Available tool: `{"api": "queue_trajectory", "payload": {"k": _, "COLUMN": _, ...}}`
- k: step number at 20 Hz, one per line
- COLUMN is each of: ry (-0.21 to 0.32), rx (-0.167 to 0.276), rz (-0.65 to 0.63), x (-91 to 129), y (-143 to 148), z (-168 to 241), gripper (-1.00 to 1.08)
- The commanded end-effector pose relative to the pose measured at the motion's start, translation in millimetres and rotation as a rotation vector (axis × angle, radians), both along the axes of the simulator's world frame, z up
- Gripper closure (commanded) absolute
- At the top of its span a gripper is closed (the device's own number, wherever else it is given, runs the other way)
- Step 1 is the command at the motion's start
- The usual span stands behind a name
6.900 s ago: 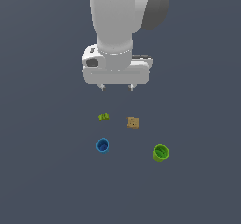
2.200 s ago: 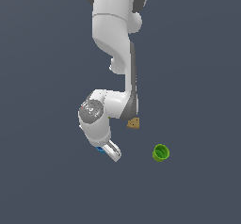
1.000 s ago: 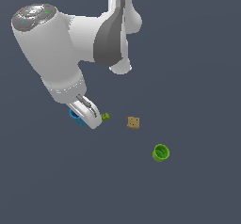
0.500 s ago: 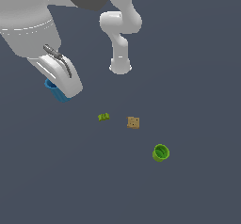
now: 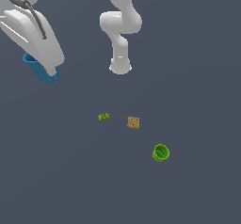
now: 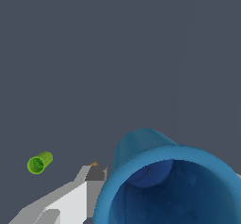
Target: Pick up a designated object from a clutter of objects.
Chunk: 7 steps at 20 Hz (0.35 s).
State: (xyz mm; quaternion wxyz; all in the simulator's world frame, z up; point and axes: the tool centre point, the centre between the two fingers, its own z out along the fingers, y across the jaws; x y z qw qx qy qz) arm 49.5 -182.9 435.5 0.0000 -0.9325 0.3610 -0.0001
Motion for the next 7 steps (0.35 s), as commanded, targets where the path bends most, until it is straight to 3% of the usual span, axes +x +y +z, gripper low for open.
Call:
{"api": "queue_trajectory", "payload": {"k": 1, "ry": 0.000, "rx": 0.000, "rz": 0.001, "x": -0.6, "y": -2.2, "z": 9.2, "gripper": 1.08}}
{"api": "queue_trajectory", "payload": {"k": 7, "ry": 0.000, "rx": 0.000, "rz": 0.001, "x": -0.8, "y": -4.4, "z": 16.6, "gripper": 1.08}}
